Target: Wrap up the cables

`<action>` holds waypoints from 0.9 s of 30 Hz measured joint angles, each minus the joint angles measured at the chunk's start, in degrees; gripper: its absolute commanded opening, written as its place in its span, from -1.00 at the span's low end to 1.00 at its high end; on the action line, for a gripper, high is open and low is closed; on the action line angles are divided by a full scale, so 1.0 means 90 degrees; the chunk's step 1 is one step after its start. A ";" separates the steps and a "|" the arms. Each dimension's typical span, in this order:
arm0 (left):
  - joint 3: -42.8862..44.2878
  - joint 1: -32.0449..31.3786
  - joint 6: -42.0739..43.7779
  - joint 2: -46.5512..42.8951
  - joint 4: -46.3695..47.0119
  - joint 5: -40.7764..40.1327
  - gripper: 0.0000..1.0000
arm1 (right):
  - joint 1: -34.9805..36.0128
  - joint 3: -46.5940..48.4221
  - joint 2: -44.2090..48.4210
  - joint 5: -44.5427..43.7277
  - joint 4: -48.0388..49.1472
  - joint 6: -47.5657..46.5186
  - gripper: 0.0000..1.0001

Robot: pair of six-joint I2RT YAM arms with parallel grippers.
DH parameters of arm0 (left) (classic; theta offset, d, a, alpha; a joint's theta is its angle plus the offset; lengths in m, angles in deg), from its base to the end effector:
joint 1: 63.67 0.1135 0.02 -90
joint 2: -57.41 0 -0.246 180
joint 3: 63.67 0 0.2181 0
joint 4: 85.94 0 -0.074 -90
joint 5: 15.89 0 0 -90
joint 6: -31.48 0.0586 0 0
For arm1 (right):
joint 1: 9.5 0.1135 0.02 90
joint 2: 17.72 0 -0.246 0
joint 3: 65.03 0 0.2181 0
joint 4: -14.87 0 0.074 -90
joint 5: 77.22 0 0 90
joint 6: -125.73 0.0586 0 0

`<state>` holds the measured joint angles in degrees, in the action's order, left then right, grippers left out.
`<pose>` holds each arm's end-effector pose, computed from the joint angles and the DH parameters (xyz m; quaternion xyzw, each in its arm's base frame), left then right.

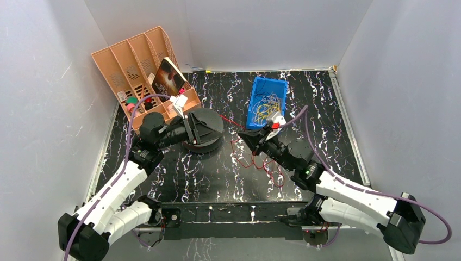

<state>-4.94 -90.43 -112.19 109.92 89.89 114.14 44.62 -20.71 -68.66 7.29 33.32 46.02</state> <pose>0.1669 -0.1264 0.3366 0.0877 0.6918 -0.6181 0.3629 0.1283 0.1678 0.3065 -0.2006 0.5981 0.3877 0.6721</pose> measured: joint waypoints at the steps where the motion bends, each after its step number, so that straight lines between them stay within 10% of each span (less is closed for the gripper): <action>1: 0.0015 0.0000 0.0129 -0.0017 -0.0163 -0.0087 0.26 | 0.0000 0.0134 0.0078 -0.0070 -0.0335 -0.0022 -1.00; 27: 0.1326 -0.0532 0.3237 0.0882 -0.4153 -0.3570 0.58 | -0.0129 0.1812 -0.0075 -0.2438 -0.6013 0.1467 -1.00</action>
<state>7.00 -95.22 -83.05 117.85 52.52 82.01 43.47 -4.40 -69.34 -14.66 -20.80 59.22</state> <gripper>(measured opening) 0.783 0.021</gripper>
